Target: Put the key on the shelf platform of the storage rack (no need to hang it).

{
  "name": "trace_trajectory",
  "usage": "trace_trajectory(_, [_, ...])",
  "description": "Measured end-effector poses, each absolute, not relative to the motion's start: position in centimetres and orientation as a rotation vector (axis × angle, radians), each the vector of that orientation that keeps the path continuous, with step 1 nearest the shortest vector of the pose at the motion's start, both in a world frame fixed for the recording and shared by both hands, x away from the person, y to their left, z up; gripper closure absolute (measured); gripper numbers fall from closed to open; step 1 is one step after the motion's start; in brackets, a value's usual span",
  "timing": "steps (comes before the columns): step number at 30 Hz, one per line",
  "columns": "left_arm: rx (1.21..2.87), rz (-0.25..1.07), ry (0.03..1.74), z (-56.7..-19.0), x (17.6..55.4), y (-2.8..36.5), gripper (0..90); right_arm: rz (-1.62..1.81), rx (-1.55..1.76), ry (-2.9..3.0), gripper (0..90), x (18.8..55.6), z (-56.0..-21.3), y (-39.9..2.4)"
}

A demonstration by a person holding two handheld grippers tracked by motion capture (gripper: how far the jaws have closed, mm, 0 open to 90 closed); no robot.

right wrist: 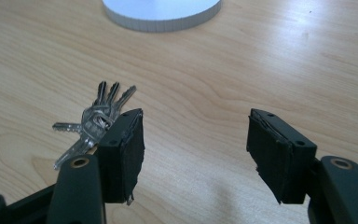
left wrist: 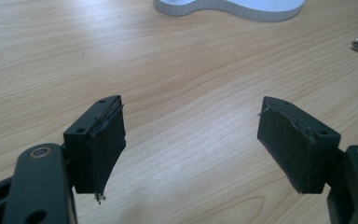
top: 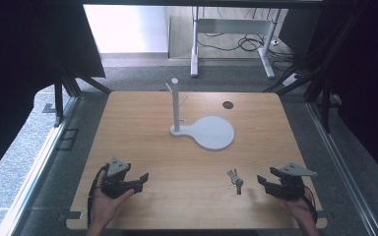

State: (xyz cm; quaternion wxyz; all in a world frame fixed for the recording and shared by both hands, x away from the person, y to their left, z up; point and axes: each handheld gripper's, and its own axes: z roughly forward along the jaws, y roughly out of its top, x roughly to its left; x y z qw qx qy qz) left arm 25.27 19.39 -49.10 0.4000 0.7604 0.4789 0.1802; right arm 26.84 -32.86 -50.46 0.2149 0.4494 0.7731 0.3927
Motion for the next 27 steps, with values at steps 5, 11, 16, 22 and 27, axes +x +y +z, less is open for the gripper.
trace_trajectory(5, [1.938, 0.467, 1.180, -49.0, 25.5, 18.8, 24.1, 1.079, 1.249, 2.151, 37.2, 26.9, -50.4, -33.5])
trace_trajectory(11, [1.986, 0.423, 1.172, -48.8, 24.8, 18.2, 26.0, 1.079, 1.298, 2.172, 37.2, 26.5, -51.4, -34.3])
trace_trajectory(16, [1.996, 0.419, 1.175, -48.4, 24.1, 18.3, 26.7, 1.091, 1.298, 2.179, 35.9, 26.4, -51.0, -33.9])
trace_trajectory(22, [1.999, 0.417, 1.156, -47.9, 23.6, 18.7, 26.6, 1.083, 1.326, 2.215, 32.6, 26.9, -50.7, -33.6])
trace_trajectory(27, [2.001, 0.409, 1.168, -48.3, 23.8, 18.9, 26.6, 1.035, 1.326, 2.275, 33.1, 27.3, -50.4, -33.2])
